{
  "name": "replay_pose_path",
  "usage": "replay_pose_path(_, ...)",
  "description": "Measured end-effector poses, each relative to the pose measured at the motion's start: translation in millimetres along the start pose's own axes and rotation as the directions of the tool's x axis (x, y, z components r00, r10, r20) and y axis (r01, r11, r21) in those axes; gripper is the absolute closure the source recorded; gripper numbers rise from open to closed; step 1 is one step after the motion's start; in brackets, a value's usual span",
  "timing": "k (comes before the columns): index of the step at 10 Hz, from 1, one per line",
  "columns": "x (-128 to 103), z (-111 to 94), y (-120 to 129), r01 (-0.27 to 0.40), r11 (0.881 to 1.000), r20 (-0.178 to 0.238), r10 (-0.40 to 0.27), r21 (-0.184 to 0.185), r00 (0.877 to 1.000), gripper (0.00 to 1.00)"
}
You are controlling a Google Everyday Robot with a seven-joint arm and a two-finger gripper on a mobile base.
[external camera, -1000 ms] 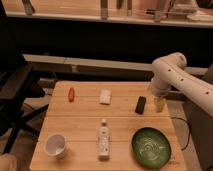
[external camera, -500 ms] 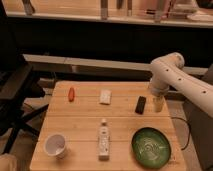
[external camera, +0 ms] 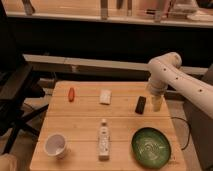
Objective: Push the eraser across the table
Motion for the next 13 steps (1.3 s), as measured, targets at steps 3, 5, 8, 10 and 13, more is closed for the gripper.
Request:
replay_pose_path(3,-1,3,-3,-0.008,1.0,-0.001,0.008,-0.003,1.0,0.2)
replay_pose_path(5,-3,6,-7,-0.012,1.0,-0.001,0.012,-0.005,1.0,0.2)
replay_pose_path(8,-1,8,-10,-0.027,1.0,-0.004,0.027,-0.008,1.0,0.2)
replay_pose_path(10,-2,9,-12,-0.029,1.0,-0.003,0.029,-0.01,1.0,0.2)
replay_pose_path(13,-1,13,-14,-0.038,0.999,-0.005,0.038,-0.013,0.999,0.2)
